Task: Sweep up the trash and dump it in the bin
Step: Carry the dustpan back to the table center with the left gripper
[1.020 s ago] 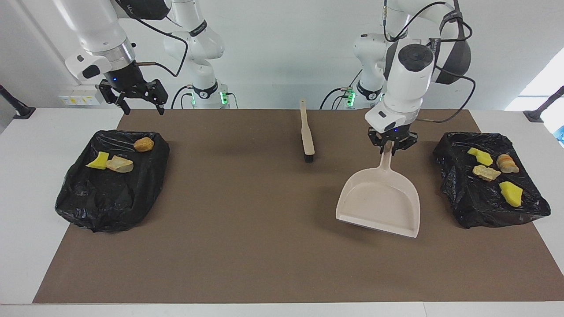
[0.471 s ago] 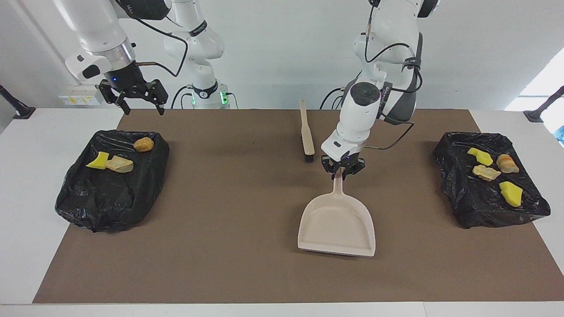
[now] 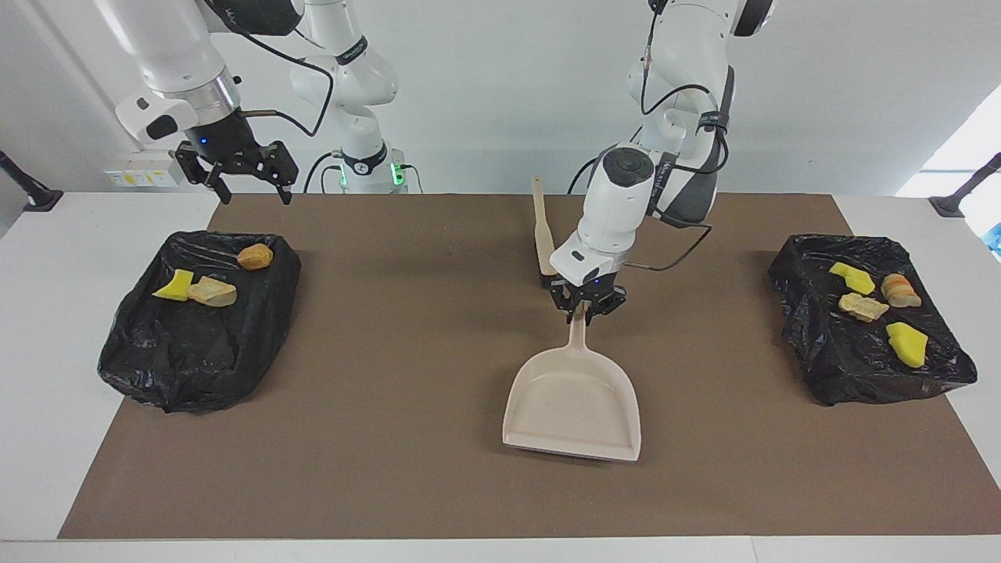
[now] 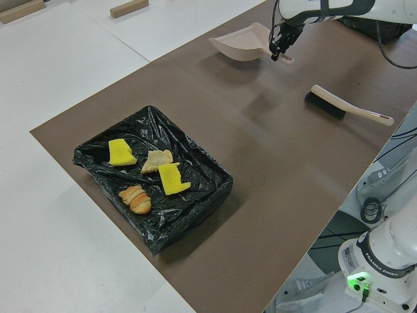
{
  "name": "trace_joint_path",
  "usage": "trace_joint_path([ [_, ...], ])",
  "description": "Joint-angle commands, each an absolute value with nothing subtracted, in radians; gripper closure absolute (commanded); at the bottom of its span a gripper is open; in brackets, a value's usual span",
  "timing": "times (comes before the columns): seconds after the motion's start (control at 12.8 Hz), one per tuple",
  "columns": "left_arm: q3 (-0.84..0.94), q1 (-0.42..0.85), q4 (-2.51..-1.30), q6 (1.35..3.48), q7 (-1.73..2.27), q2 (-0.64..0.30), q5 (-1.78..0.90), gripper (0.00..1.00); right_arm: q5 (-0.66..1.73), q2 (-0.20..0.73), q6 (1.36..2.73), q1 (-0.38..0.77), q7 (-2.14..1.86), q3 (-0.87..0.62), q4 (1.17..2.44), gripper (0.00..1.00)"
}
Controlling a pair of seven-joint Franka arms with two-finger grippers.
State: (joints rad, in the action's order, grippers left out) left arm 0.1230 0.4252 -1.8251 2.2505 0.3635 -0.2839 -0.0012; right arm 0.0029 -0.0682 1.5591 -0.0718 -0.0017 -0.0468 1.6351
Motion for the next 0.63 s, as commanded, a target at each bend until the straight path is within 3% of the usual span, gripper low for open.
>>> trace_joint_path([
  [0.0, 0.106, 0.446, -1.824, 2.299, 0.374, -0.31, -0.026, 1.0, 0.021, -0.086, 1.557, -0.075, 0.011, -0.048, 1.654, 0.0],
  [0.47, 0.104, 0.452, -1.833, 2.302, 0.441, -0.336, -0.046, 1.0, 0.021, -0.086, 1.557, -0.075, 0.012, -0.048, 1.654, 0.0],
  [0.55, 0.104, 0.471, -1.833, 2.313, 0.469, -0.347, -0.046, 0.94, 0.021, -0.086, 1.557, -0.075, 0.012, -0.048, 1.654, 0.0],
])
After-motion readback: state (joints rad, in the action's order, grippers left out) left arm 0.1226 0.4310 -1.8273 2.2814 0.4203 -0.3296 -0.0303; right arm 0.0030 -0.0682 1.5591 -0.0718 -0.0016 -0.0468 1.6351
